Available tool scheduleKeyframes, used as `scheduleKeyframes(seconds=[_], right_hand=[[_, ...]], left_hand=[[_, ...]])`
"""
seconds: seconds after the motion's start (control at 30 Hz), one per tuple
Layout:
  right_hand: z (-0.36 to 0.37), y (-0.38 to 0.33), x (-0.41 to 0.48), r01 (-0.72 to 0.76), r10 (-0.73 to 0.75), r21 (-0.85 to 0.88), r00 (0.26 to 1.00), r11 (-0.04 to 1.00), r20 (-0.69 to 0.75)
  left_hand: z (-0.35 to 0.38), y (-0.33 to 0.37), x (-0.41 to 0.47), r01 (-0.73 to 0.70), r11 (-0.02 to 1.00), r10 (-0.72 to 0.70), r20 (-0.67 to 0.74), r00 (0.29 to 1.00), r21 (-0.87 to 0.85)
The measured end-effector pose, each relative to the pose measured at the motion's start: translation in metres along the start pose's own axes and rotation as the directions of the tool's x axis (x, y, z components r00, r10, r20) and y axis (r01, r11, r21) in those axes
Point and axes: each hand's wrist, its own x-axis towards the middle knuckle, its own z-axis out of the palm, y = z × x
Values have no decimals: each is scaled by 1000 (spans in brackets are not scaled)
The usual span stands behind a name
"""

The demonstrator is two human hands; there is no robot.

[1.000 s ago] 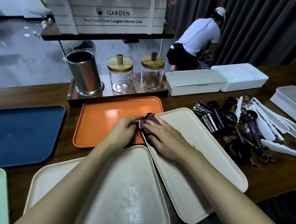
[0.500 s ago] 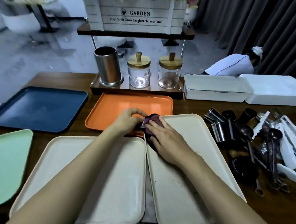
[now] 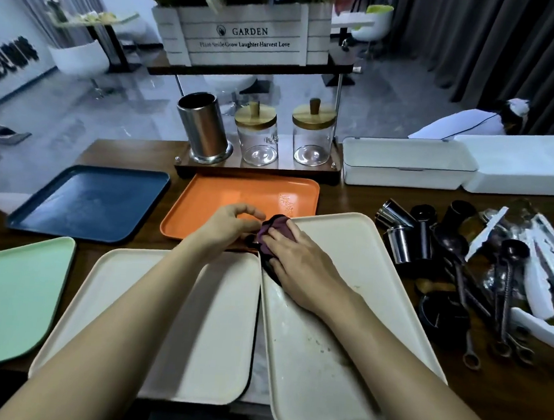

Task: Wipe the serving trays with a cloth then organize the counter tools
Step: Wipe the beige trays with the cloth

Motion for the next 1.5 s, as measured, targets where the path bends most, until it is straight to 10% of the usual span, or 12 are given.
scheduleKeyframes(seconds=[0.47, 0.73, 1.5], right_hand=[[7, -20, -90, 92, -89, -60, 995, 994, 41], [18, -24, -104, 25, -16, -89, 995, 996, 96], [-22, 56, -18, -495, 486, -258, 868, 830, -105]], left_hand=[[6, -13, 5, -153, 971, 181, -149, 972, 184], [-7, -26, -4, -261, 883, 225, 137, 965, 390], [-6, -46, -5, -432, 623, 300, 311, 902, 652]])
